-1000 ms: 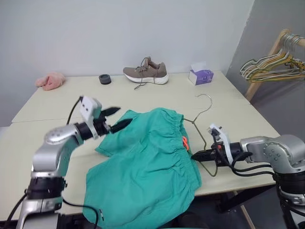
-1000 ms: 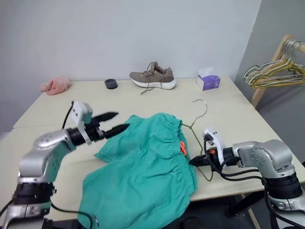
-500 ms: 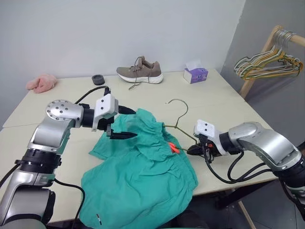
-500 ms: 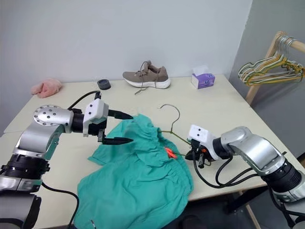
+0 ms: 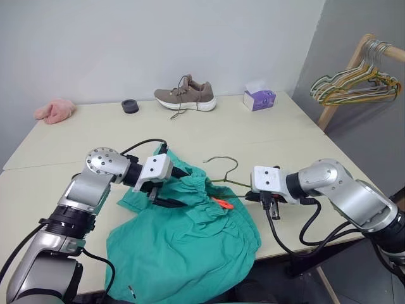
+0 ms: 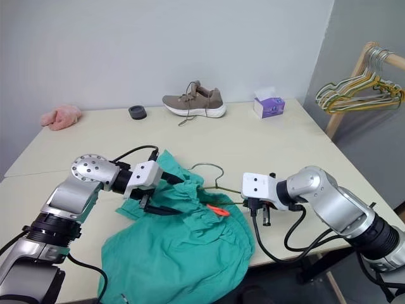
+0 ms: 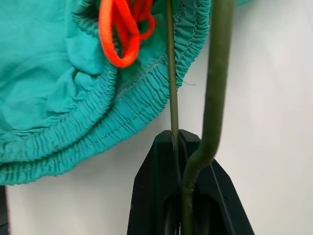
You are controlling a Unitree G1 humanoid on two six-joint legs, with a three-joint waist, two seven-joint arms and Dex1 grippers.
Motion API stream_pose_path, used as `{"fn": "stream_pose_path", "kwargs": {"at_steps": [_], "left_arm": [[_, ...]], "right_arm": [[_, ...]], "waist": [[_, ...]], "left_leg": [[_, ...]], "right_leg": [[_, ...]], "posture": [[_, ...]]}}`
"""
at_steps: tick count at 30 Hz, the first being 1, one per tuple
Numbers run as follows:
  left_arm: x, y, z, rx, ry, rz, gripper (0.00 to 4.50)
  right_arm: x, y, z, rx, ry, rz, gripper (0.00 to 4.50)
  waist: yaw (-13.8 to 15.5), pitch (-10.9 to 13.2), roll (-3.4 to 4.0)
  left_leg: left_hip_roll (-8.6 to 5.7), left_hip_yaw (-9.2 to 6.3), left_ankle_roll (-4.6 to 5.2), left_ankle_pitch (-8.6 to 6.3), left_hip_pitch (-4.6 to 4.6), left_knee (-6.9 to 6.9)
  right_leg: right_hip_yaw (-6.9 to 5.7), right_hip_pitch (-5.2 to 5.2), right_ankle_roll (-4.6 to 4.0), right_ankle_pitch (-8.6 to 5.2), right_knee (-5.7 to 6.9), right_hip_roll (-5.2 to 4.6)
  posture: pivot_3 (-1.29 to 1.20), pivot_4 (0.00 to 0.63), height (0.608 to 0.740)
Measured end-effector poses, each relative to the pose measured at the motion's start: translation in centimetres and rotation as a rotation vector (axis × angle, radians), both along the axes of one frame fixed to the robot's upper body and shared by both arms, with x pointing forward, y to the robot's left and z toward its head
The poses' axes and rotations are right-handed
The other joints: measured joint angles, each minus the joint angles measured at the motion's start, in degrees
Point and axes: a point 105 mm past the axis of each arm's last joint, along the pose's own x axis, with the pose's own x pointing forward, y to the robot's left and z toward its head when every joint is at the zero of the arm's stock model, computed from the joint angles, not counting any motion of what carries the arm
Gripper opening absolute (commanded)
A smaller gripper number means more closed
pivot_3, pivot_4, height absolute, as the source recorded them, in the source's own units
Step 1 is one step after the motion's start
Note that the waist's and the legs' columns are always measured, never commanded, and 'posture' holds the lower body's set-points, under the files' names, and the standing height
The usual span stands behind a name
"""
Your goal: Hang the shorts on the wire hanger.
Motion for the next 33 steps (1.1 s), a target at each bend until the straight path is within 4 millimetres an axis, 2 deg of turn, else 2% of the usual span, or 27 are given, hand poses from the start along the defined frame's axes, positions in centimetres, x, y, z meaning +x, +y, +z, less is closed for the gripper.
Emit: {"fn": "stream_pose_path", "kwargs": {"at_steps": [8,10,13,16,18,26,27,28,30,33], "left_arm": [[0.2,0.1,-0.4,0.003,0.008,0.021,0.42],[0.1,0.1,-0.6,0.000,0.016,0.026,0.03],[0.1,0.1,-0.9,-0.007,0.031,0.039,0.03],[0.1,0.1,-1.0,-0.017,0.029,0.053,0.00],[0.2,0.4,-1.4,-0.022,0.035,0.081,0.00],[0.7,2.6,-1.9,-0.040,0.022,0.225,0.00],[0.8,2.8,-1.9,-0.045,0.018,0.245,0.00],[0.9,3.0,-1.9,-0.049,0.018,0.264,0.00],[1.3,2.9,-1.9,-0.075,0.015,0.296,0.00],[1.9,2.5,-1.5,-0.137,0.027,0.350,0.00]], "right_arm": [[0.1,0.3,0.3,-0.010,-0.012,0.020,0.00],[0.2,0.3,0.3,-0.012,-0.013,0.020,0.00],[0.2,0.3,0.3,-0.017,-0.020,0.029,0.00],[0.1,0.1,0.7,-0.010,-0.051,0.058,0.77],[-0.2,-0.9,0.9,-0.021,-0.068,0.070,1.42],[0.7,-10.5,1.1,-0.162,-0.086,-0.201,4.25],[0.6,-11.5,0.8,-0.162,-0.070,-0.240,4.49],[0.4,-12.1,0.6,-0.155,-0.053,-0.270,4.49],[-0.3,-11.9,0.4,-0.029,0.014,-0.351,4.49],[-2.2,-8.2,0.0,0.233,0.133,-0.372,4.49]], "waist": [[-0.7,0.0,0.00],[-0.7,0.0,0.00],[-0.7,0.0,0.00],[-0.7,0.0,0.00],[-0.6,0.0,0.00],[-0.5,0.0,0.00],[-0.4,0.0,-0.01],[-0.5,0.0,0.00],[-0.6,0.0,-0.02],[-0.8,0.0,-0.05]], "left_leg": [[0.00,0.00,0.00,0.00,-0.01,-0.01],[0.00,0.00,0.00,0.00,0.00,-0.01],[0.01,-0.01,0.00,0.00,0.00,-0.01],[0.00,-0.01,0.00,0.00,0.00,-0.01],[0.00,-0.01,0.00,0.00,-0.01,-0.02],[-0.04,0.04,0.00,0.00,0.04,-0.03],[-0.03,0.04,0.00,0.00,0.06,-0.03],[-0.03,0.04,0.00,0.00,0.07,-0.03],[0.00,0.00,-0.01,0.00,0.07,-0.02],[0.07,-0.11,-0.02,0.01,0.11,-0.01]], "right_leg": [[0.01,0.00,-0.01,0.00,-0.01,0.00],[0.01,0.00,-0.01,0.00,-0.01,0.00],[0.00,0.00,-0.01,0.00,0.00,0.00],[0.01,0.00,0.00,0.00,0.00,-0.01],[0.01,0.00,0.00,0.00,-0.02,-0.02],[-0.02,0.05,0.00,0.00,-0.01,-0.14],[-0.03,0.05,0.00,0.00,-0.01,-0.14],[-0.03,0.06,0.00,0.00,0.01,-0.14],[-0.02,0.06,0.00,0.00,0.04,-0.13],[-0.01,0.08,0.00,0.00,0.15,-0.13]], "posture": [[-0.19,0.000,0.740],[-0.19,0.000,0.740],[-0.19,0.000,0.740],[-0.18,0.000,0.740],[-0.18,0.000,0.740],[-0.18,0.000,0.740],[-0.18,0.000,0.740],[-0.18,0.000,0.740],[-0.19,0.000,0.740],[-0.19,0.000,0.740]]}}
